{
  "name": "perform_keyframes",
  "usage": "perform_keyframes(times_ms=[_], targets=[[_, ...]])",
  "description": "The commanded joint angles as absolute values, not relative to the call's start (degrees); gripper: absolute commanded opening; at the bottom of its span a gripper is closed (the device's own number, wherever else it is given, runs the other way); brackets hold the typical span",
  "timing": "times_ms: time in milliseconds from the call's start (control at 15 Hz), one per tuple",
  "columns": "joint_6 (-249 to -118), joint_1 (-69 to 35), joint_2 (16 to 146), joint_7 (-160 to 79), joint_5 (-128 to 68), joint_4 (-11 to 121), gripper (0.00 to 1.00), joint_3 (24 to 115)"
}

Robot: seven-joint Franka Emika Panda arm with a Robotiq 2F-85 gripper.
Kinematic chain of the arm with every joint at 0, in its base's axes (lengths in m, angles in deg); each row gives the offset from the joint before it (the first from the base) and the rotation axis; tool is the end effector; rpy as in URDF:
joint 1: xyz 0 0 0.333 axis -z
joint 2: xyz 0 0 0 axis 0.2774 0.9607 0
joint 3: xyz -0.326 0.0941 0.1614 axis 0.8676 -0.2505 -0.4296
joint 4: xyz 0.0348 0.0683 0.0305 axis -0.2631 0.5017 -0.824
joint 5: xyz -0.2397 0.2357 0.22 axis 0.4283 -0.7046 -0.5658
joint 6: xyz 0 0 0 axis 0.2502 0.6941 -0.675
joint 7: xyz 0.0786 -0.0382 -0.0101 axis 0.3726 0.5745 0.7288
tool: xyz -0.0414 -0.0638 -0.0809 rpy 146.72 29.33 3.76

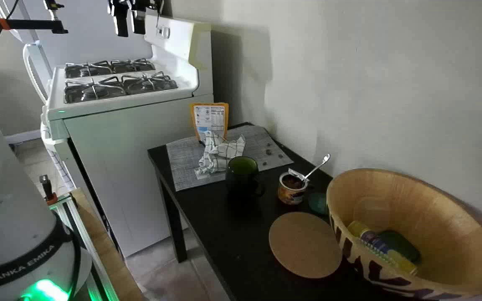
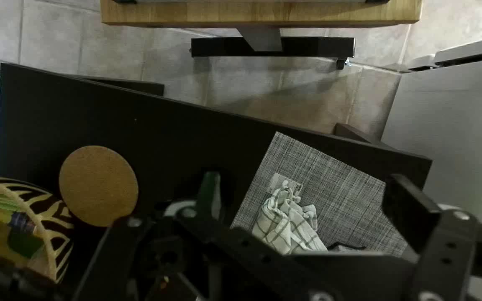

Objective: Use the spoon to transfer a spoonful of contents from the can to the cup

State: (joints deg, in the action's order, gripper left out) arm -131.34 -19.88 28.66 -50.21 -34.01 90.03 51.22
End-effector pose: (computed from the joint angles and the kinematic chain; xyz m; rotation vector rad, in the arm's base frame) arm 0.2913 0.1293 0.6232 2.9620 0.0205 -0.2071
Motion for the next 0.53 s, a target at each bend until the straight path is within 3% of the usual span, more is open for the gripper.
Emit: perform_keyframes(times_ms=[0, 267, 467], targets=[[-131.2, -20.8, 28.9, -50.7, -33.7, 89.8, 1.00, 51.8], [-131.2, -20.8, 28.9, -50.7, -33.7, 89.8, 1.00, 51.8], [-130.3, -21.3, 31.6, -41.0, -33.3, 87.4, 1.00, 56.7]])
